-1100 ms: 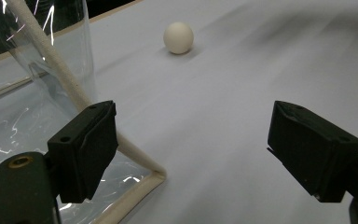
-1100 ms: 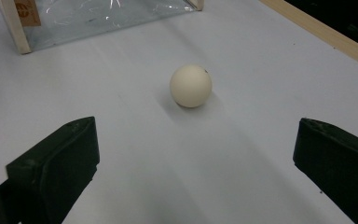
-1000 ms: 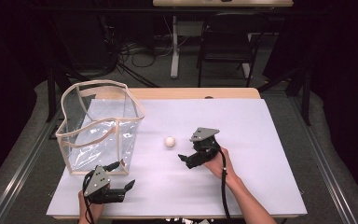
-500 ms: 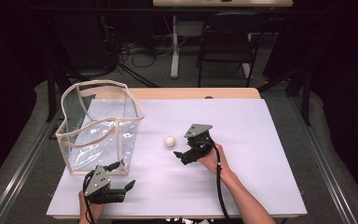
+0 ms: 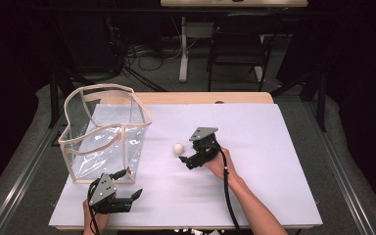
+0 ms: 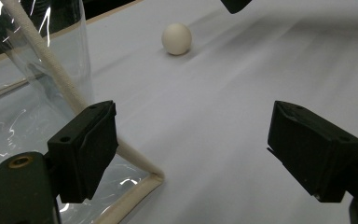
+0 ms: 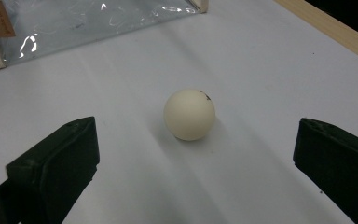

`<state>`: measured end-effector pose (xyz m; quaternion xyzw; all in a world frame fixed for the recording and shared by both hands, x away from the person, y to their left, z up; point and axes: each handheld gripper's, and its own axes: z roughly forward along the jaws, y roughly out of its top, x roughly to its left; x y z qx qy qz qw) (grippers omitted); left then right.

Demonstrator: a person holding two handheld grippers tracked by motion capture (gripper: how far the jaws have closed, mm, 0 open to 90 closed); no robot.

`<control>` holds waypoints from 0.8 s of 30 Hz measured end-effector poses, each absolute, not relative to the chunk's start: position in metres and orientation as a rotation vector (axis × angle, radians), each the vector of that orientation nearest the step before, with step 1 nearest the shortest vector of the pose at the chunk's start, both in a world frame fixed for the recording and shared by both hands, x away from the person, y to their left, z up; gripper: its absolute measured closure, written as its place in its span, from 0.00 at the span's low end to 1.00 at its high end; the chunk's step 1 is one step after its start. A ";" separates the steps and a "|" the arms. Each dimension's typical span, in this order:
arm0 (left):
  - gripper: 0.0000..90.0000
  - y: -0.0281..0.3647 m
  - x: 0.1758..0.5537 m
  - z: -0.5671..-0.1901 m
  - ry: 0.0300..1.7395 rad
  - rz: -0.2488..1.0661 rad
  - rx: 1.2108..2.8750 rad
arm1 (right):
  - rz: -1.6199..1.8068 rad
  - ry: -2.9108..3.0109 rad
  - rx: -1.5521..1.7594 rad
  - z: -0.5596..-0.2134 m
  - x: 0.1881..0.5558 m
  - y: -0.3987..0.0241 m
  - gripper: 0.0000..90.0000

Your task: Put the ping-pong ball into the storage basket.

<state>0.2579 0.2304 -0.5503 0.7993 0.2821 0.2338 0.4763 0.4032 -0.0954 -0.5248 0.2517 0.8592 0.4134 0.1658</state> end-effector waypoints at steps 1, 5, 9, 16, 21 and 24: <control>0.18 0.230 0.258 -0.550 0.688 0.570 1.952 | 1.169 2.455 0.720 -0.526 0.405 -0.093 0.00; 0.18 0.231 0.258 -0.550 0.687 0.571 1.950 | 1.175 2.457 0.724 -0.526 0.409 -0.090 0.00; 0.18 0.231 0.258 -0.550 0.690 0.570 1.951 | 1.166 2.471 0.727 -0.529 0.412 -0.085 0.00; 0.18 0.231 0.258 -0.550 0.688 0.570 1.952 | 1.171 2.472 0.740 -0.532 0.417 -0.081 0.00; 0.18 0.231 0.258 -0.550 0.691 0.570 1.952 | 1.163 2.482 0.737 -0.535 0.420 -0.078 0.00; 0.18 0.231 0.258 -0.550 0.689 0.571 1.954 | 1.147 2.487 0.738 -0.536 0.421 -0.075 0.00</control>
